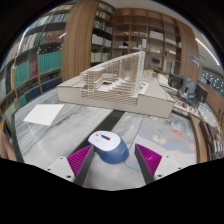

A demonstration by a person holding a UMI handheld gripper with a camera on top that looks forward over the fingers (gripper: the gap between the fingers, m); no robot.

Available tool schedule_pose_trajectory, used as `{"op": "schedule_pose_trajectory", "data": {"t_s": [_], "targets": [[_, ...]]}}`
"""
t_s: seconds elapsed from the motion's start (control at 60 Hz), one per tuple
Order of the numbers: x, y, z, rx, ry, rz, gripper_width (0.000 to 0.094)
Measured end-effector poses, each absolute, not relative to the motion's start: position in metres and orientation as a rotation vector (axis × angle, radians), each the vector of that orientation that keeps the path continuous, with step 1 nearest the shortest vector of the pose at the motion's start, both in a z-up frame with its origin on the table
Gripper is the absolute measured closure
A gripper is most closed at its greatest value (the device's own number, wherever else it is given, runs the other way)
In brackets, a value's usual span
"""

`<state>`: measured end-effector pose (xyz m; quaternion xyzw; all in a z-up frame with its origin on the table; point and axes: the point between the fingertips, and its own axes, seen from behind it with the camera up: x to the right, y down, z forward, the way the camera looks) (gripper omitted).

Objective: Arrange mouse

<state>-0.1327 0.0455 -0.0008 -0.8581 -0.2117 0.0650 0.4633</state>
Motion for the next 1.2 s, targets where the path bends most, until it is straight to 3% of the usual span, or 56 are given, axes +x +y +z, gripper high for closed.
{"op": "schedule_pose_trajectory", "data": {"t_s": [0.25, 0.267, 0.35, 0.567, 0.7, 0.8, 1.0, 1.083, 1.1, 1.167, 1.2], "targets": [[-0.148, 0.102, -0.006, -2.122, -0.512, 0.143, 0.0103], [-0.148, 0.104, -0.007, -2.126, -0.509, 0.148, 0.0114], [-0.159, 0.108, -0.012, -2.155, -0.479, 0.201, 0.0396], [-0.165, 0.107, -0.009, -2.156, -0.398, 0.175, 0.0519], [-0.117, 0.136, 0.051, -2.045, -0.22, 0.087, 0.0551], [-0.034, 0.15, 0.067, -2.023, 0.011, -0.035, 0.0553], [0.034, 0.132, 0.001, -2.168, 0.139, -0.043, 0.0531], [0.041, 0.133, -0.003, -2.143, 0.078, -0.066, 0.0408], [0.043, 0.131, -0.006, -2.159, 0.069, -0.077, 0.0315], [0.041, 0.121, -0.007, -2.198, 0.059, -0.05, 0.0174], [0.037, 0.116, -0.002, -2.193, 0.068, -0.004, 0.0174]]}}
